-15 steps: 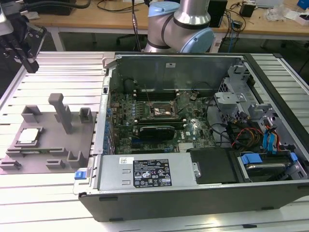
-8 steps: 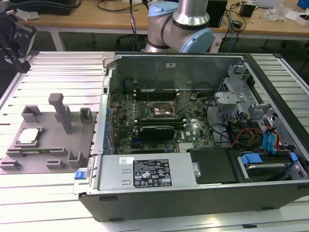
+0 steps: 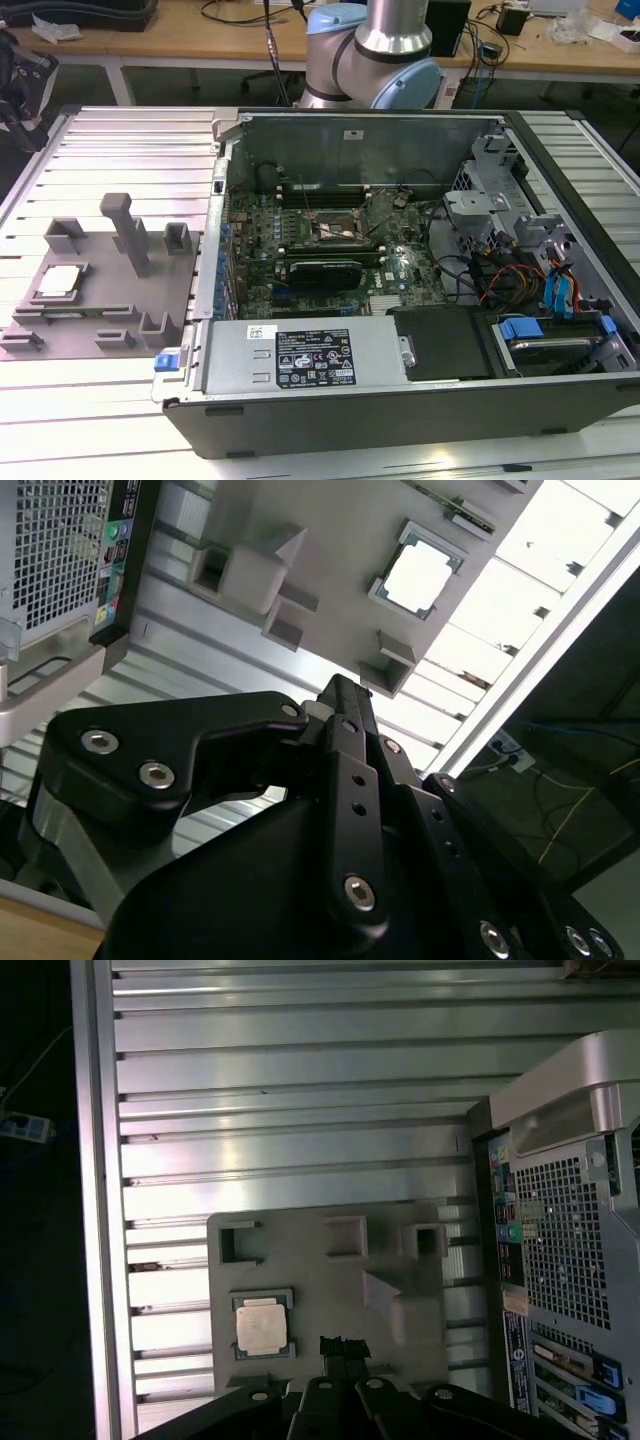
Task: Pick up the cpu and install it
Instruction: 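Reach for the cpu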
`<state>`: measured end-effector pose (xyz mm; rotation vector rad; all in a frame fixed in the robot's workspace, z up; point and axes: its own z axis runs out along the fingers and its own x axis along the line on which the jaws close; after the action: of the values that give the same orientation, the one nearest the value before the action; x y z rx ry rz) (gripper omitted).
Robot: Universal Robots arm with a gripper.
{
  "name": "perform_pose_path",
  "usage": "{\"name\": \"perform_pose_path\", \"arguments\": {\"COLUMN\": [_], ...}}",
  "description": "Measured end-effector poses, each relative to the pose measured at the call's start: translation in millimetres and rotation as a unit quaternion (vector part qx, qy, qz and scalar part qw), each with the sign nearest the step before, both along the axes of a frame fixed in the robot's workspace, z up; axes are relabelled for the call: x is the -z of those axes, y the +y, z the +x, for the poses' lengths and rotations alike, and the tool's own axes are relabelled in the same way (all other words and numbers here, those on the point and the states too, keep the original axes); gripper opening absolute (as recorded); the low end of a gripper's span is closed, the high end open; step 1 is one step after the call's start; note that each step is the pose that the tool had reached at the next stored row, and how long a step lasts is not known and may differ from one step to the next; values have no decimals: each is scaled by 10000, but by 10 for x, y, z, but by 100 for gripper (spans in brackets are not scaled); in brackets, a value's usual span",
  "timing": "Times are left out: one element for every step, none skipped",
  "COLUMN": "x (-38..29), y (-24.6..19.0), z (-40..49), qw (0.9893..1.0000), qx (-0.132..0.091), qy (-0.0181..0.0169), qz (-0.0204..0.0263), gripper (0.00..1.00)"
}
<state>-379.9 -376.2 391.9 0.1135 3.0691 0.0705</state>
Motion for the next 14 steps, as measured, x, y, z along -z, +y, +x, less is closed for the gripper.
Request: {"name": "perform_pose_path", "arguments": {"x": [2, 3, 6, 7, 9, 11, 12, 14, 16, 17, 18, 19, 19, 20], "y": [0, 0, 0, 0, 0, 1, 1, 1, 1, 1, 1, 2, 1, 1], "z": [-19, -33, -64, -87, -110, -132, -147, -172, -195, -205, -216, -228, -238, -261], "qw": [10000, 10000, 10000, 10000, 10000, 10000, 10000, 10000, 10000, 10000, 10000, 10000, 10000, 10000], "qx": [0, 0, 0, 0, 0, 0, 0, 0, 0, 0, 0, 0, 0, 0], "qy": [0, 0, 0, 0, 0, -1, -1, -1, -1, -1, -1, -1, -1, -1], "qz": [0, 0, 0, 0, 0, 0, 0, 0, 0, 0, 0, 0, 0, 0], "gripper": [11, 11, 11, 11, 11, 11, 11, 11, 11, 11, 11, 11, 11, 11]}}
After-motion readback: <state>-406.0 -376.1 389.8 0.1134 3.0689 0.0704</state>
